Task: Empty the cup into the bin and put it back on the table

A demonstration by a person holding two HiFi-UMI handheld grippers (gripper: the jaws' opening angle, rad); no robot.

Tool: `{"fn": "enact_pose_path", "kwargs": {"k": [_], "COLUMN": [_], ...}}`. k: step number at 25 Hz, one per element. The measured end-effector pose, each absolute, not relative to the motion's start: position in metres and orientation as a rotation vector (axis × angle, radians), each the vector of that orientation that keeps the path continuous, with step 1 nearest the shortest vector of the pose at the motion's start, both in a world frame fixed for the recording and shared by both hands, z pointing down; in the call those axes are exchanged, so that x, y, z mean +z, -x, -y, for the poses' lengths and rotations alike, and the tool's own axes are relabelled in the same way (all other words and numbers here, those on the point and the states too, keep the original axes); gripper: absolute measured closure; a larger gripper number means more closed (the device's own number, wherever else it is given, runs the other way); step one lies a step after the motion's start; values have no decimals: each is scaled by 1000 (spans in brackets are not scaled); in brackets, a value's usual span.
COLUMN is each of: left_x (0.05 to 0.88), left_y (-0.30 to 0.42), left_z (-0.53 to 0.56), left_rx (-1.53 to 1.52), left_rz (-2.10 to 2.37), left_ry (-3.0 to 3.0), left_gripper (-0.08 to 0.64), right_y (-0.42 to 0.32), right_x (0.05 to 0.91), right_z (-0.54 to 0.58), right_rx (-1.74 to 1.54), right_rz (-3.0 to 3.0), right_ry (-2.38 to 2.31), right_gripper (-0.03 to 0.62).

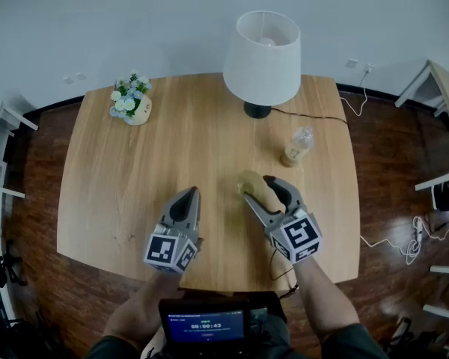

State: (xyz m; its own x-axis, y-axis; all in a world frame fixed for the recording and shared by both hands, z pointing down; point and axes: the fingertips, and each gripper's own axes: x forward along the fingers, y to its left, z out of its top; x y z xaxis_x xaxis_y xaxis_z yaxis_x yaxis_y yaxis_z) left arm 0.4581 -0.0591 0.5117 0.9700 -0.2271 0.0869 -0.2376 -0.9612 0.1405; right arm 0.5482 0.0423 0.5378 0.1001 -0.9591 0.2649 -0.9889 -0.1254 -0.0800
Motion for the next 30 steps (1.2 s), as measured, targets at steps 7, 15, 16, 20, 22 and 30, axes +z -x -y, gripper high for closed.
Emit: {"fn": "enact_pose_path", "kwargs": {"k": [7,15,16,20,22,30], "left_x": [473,430,424,405,398,372], "left_y": [-436,-411,-407,-391,-383,-348], "left_z": [45,25,22,16,15,11], "left_rx": [5,-121,-135,-191,-211,-310], "left_rz": [419,405,392,342,325,289], "left_ry": [-2989,-3020,-3026,-3054,-3056,-3073], "left_gripper": [563,563,563,563,563,563], "right_y": [-546,-532,-528,-516,-510,-481], "right_x": [500,469,465,447,440,416], "right_z": [-69,-92,-95,-104,-108,-118], "right_rx": [313,240,232,203,194,171], "right_rz": [2003,1992,1983,1949,1931,1886], "right_ry": [-2318,-2353,-2357,-2383,-2395,-2431], "right_gripper": [502,569,588,592,592,592]}}
